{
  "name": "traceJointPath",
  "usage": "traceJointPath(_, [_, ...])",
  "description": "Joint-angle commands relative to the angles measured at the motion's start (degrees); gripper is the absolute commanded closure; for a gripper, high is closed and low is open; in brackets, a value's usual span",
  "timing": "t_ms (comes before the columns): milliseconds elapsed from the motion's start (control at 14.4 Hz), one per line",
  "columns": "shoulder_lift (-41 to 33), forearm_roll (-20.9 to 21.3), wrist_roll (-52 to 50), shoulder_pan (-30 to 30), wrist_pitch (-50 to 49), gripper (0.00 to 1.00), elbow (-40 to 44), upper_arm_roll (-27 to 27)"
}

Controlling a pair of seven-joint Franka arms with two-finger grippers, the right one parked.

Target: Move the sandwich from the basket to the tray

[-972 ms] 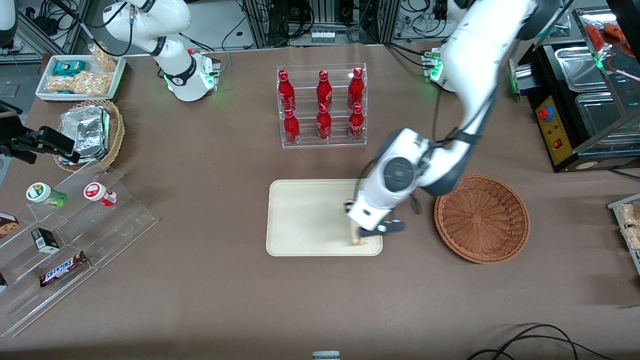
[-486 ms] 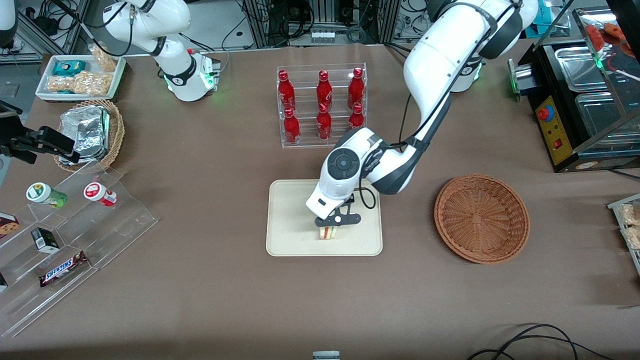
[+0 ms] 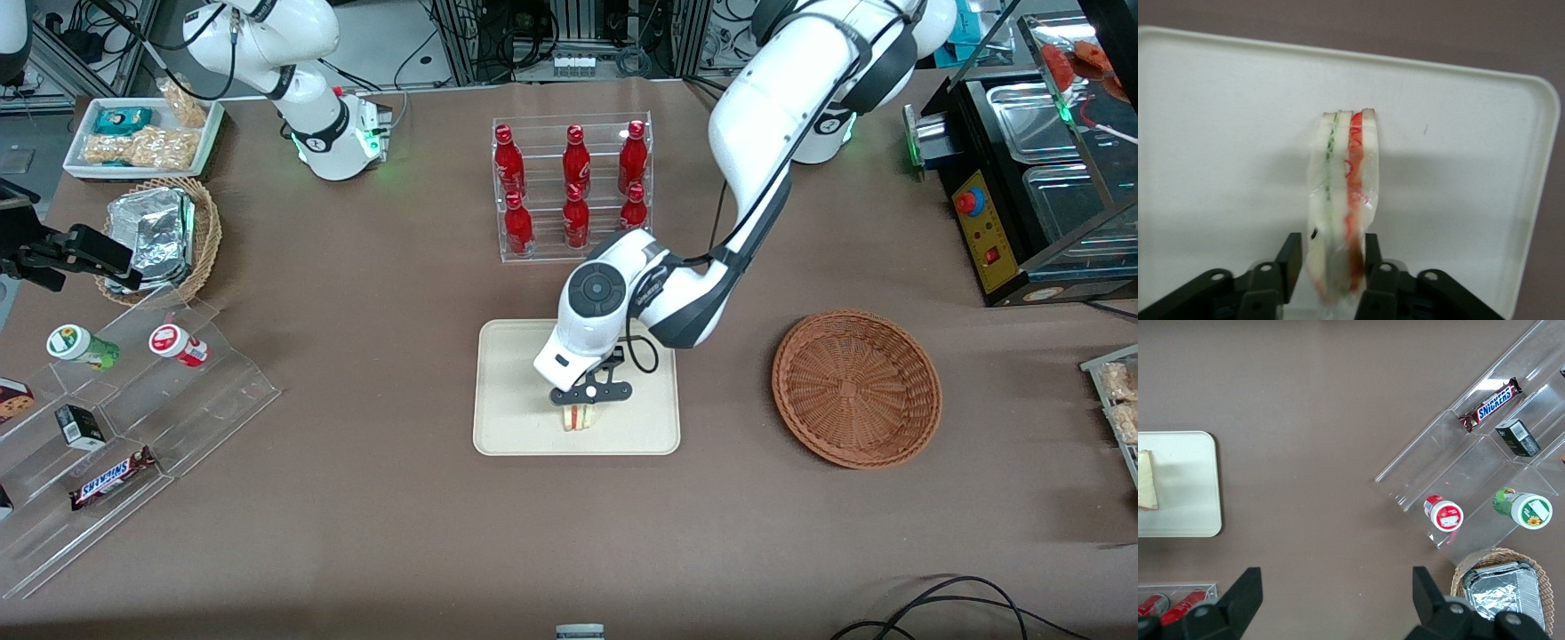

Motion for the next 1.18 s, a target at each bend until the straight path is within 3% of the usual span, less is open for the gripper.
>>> traceJointPath(0, [-9.9, 1.3, -1.7, 1.0, -8.8, 0.0, -3.0, 0.5])
traceJointPath(208, [-17.1, 1.5, -0.7, 3.5, -16.3, 0.0, -4.9, 0.6])
traceJointPath(556, [-25.6, 1.0, 1.1, 13.6, -16.8, 0.0, -16.0, 0.4])
traceJointPath(972, [-39.5, 0.1, 20.0, 26.7, -17.5, 0.0, -30.8, 0.4])
traceJointPath(1111, [-42.8, -2.4, 27.1, 30.1, -20.0, 0.0, -32.2, 0.4])
